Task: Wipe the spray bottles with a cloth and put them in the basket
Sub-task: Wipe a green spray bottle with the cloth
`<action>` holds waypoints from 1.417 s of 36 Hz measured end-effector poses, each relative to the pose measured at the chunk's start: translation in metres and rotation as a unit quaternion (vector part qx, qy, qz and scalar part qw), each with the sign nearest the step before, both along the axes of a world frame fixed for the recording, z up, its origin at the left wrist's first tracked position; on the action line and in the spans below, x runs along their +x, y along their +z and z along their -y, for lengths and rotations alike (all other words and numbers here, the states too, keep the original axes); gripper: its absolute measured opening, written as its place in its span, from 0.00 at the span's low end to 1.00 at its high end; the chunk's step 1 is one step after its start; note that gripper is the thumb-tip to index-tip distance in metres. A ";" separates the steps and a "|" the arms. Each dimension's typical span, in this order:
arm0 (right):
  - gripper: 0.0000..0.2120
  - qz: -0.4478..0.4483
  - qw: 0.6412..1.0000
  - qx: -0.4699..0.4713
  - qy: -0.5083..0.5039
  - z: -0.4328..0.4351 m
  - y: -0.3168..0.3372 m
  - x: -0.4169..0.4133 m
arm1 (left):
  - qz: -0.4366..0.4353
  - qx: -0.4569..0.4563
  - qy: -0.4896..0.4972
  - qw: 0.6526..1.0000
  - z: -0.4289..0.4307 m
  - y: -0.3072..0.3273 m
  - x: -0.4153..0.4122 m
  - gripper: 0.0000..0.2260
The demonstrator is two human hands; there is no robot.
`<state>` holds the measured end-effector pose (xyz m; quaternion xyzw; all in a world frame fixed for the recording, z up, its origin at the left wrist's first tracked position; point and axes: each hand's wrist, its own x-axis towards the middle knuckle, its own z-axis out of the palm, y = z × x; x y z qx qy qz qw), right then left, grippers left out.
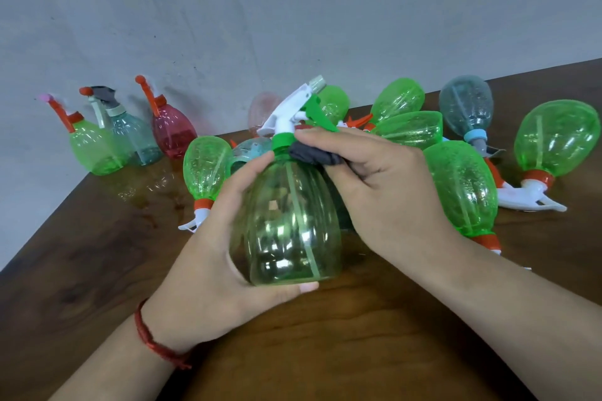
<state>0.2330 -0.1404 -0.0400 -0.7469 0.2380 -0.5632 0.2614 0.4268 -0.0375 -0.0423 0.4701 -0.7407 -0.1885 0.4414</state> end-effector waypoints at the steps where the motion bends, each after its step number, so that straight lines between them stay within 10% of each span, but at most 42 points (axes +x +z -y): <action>1: 0.22 0.004 1.000 0.014 0.017 0.001 0.000 0.000 | 0.006 -0.003 0.002 1.000 0.000 0.000 0.000 0.55; 22: 0.27 -0.042 0.996 -0.075 0.019 -0.016 -0.001 0.002 | -0.125 -0.019 0.123 0.984 0.011 -0.006 0.014 0.48; 38: 0.21 0.055 0.981 0.169 0.073 -0.002 0.004 0.000 | -0.072 0.062 -0.027 0.995 -0.001 0.002 0.005 0.52; 51: 0.22 -0.086 0.991 -0.105 -0.010 -0.025 0.001 0.006 | -0.056 -0.006 0.154 0.986 0.005 0.002 0.006 0.47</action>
